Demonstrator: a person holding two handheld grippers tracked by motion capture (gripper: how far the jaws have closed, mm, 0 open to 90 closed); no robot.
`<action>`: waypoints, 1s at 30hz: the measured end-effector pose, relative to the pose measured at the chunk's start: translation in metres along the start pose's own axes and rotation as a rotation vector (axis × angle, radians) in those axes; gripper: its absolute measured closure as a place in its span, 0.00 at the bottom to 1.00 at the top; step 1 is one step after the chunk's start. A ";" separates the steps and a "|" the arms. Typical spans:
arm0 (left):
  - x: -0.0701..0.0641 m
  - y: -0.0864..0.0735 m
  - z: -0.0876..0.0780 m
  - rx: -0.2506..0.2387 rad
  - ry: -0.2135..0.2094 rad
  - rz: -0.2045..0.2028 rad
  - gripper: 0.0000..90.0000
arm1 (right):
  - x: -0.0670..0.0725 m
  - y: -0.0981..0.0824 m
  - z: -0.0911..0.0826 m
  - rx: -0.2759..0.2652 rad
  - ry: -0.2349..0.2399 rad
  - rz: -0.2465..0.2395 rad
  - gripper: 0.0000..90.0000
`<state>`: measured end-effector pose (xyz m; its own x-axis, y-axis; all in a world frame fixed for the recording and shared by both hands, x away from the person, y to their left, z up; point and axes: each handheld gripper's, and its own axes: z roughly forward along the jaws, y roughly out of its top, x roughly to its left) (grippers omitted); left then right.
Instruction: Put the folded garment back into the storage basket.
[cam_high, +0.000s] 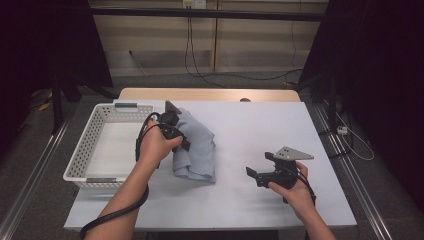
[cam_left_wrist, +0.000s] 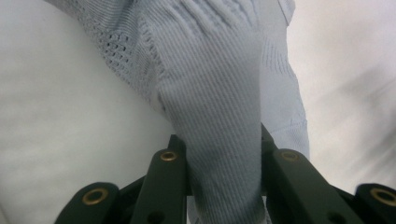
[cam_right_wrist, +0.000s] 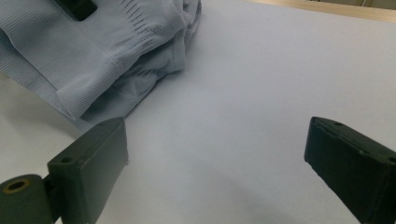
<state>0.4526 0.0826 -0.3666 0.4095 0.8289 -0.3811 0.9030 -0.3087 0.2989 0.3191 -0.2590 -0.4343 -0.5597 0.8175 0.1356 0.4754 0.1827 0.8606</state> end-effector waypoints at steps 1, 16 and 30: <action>0.000 0.001 -0.001 0.005 0.005 0.003 0.83 | 0.000 0.000 -0.001 0.001 0.000 0.002 0.06; -0.003 0.011 -0.015 0.048 0.015 0.039 0.83 | -0.002 -0.004 -0.006 0.000 -0.011 0.006 0.04; -0.001 0.015 -0.028 0.058 0.014 0.059 0.83 | 0.001 -0.004 -0.007 -0.004 -0.005 -0.004 0.04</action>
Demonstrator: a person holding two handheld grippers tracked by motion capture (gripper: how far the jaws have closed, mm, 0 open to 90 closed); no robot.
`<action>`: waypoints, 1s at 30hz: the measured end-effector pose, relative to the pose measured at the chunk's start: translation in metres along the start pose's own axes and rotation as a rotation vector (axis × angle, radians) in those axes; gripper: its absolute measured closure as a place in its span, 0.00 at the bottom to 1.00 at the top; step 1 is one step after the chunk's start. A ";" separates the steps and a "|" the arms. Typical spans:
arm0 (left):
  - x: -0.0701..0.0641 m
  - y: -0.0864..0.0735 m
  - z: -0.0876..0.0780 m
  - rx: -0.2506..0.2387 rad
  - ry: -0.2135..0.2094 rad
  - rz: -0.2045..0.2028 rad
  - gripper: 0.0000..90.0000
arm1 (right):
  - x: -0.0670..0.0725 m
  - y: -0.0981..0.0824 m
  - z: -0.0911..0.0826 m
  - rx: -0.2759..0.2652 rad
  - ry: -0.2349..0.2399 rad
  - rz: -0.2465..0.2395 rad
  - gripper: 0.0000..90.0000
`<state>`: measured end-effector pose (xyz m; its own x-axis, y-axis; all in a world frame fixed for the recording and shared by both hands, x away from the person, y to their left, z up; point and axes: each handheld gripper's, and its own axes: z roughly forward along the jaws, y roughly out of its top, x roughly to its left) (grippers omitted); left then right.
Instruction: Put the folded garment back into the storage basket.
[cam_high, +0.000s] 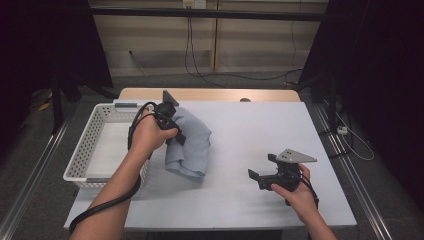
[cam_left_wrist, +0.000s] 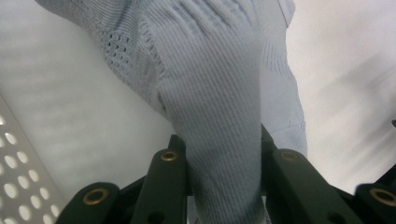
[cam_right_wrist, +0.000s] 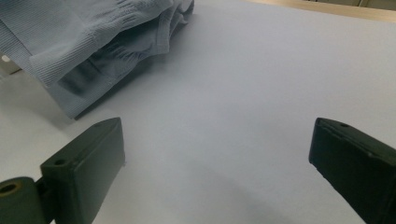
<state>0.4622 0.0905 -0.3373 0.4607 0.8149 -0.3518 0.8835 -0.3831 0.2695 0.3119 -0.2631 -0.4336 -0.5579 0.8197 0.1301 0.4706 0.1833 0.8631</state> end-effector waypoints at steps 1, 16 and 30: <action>0.000 0.001 -0.001 0.000 0.003 0.003 0.83 | 0.000 0.000 0.000 0.000 0.002 0.001 0.04; -0.004 0.012 -0.010 0.014 0.022 0.039 0.83 | -0.001 -0.002 -0.003 0.000 -0.005 0.002 0.04; -0.004 0.021 -0.025 0.019 0.049 0.062 0.83 | -0.001 -0.001 -0.004 -0.002 -0.005 0.003 0.04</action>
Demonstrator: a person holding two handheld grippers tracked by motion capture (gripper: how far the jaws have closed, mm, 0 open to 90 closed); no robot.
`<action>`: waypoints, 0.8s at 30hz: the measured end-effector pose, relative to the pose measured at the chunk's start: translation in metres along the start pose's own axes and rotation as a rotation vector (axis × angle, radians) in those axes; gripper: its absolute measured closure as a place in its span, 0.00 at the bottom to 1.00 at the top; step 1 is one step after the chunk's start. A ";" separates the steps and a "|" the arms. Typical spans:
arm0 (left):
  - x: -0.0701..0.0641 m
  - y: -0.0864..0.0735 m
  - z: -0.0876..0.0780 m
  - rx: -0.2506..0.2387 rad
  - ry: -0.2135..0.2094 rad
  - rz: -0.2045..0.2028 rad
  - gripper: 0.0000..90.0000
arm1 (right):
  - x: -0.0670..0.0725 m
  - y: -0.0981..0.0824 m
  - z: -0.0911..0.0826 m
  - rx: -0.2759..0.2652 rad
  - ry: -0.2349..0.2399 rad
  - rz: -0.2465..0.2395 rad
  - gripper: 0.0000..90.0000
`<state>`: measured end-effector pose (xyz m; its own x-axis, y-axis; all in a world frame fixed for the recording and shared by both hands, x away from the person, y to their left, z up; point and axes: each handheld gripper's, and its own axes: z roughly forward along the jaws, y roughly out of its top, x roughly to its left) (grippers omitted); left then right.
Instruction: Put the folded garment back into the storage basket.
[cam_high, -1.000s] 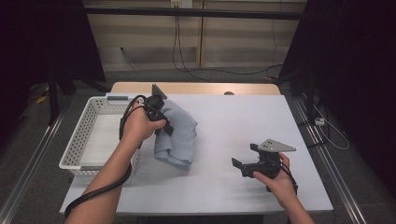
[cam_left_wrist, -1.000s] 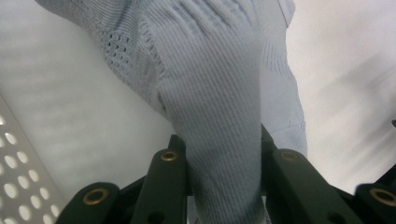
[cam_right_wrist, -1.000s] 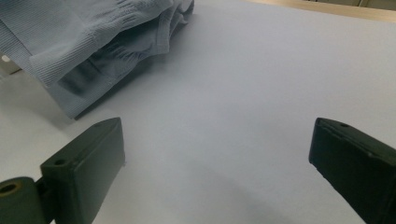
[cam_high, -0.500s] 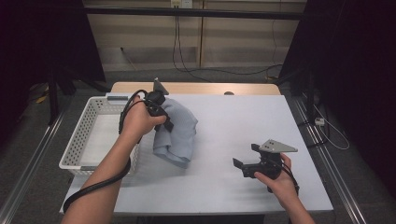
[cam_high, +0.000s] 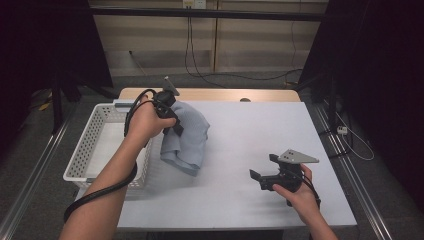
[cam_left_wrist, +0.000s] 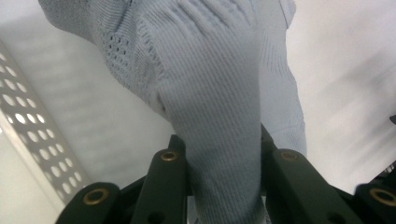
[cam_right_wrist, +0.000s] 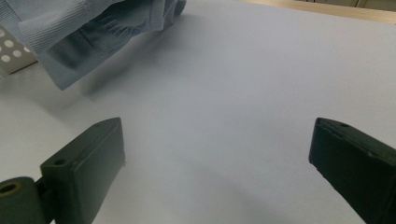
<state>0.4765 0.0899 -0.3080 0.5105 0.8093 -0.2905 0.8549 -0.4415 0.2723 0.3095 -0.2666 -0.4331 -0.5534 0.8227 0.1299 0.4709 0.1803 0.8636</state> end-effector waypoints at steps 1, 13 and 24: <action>0.001 0.000 -0.001 -0.001 0.001 0.001 0.83 | 0.000 0.000 0.000 0.000 0.001 0.000 0.04; 0.003 0.004 -0.009 -0.002 0.010 0.005 0.83 | -0.001 0.000 -0.002 -0.004 -0.001 0.000 0.04; 0.005 0.007 -0.020 -0.002 0.014 0.001 0.83 | -0.002 0.000 -0.003 -0.008 -0.001 0.002 0.04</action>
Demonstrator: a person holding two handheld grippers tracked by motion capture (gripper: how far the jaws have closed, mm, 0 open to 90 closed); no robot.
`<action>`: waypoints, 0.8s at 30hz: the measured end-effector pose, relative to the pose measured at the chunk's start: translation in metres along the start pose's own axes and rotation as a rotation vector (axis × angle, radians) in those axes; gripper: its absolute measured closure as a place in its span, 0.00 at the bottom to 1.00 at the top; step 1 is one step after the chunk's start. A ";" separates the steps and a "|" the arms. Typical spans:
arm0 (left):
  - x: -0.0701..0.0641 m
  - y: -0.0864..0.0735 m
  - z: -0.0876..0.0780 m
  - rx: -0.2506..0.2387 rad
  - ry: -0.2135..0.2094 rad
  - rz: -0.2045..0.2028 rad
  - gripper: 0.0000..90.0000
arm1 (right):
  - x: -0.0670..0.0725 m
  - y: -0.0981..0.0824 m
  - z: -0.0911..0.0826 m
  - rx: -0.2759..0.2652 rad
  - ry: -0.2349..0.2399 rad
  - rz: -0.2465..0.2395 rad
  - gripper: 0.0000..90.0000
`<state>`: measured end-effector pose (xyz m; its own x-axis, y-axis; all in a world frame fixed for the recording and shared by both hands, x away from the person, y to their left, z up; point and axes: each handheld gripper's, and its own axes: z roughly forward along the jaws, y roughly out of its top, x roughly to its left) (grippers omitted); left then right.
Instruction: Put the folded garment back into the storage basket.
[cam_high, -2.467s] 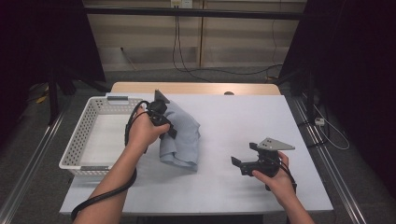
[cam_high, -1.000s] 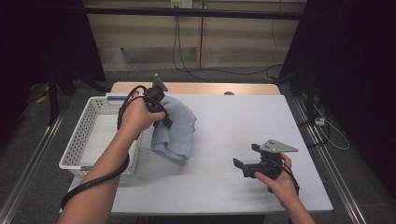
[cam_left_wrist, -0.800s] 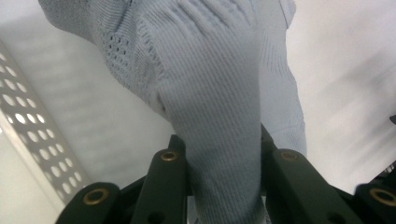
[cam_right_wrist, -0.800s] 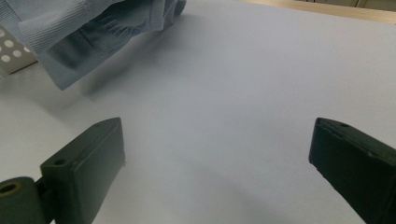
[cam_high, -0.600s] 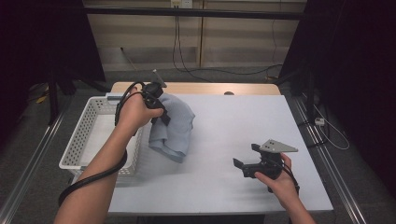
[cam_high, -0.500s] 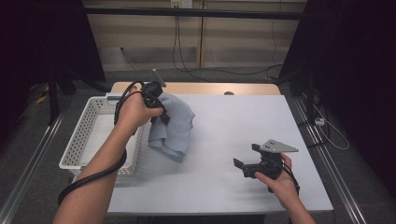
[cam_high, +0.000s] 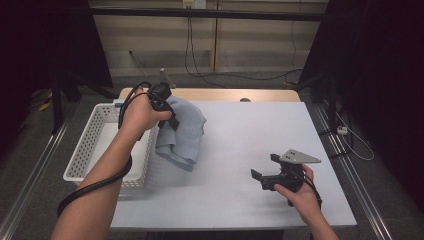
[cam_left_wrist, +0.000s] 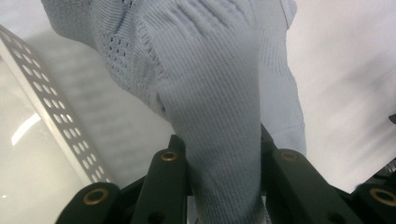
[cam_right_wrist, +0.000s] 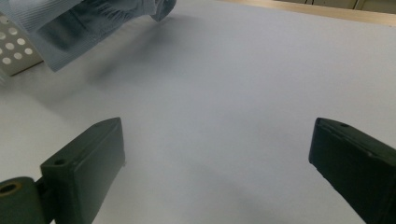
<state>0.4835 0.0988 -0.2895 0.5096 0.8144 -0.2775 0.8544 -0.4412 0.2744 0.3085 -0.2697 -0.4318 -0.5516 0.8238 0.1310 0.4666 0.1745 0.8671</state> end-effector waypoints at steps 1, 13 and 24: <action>0.000 0.000 -0.001 0.002 0.002 0.001 0.83 | 0.000 0.000 0.000 0.000 0.001 0.000 0.04; 0.004 0.004 -0.008 0.013 0.014 -0.003 0.83 | -0.001 0.000 0.000 -0.002 0.003 0.001 0.04; 0.007 0.007 -0.017 0.024 0.031 -0.003 0.83 | -0.001 0.000 0.000 -0.001 0.006 -0.001 0.04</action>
<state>0.4916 0.1076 -0.2738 0.5042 0.8268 -0.2494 0.8582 -0.4475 0.2514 0.3090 -0.2708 -0.4318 -0.5564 0.8202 0.1333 0.4656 0.1748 0.8676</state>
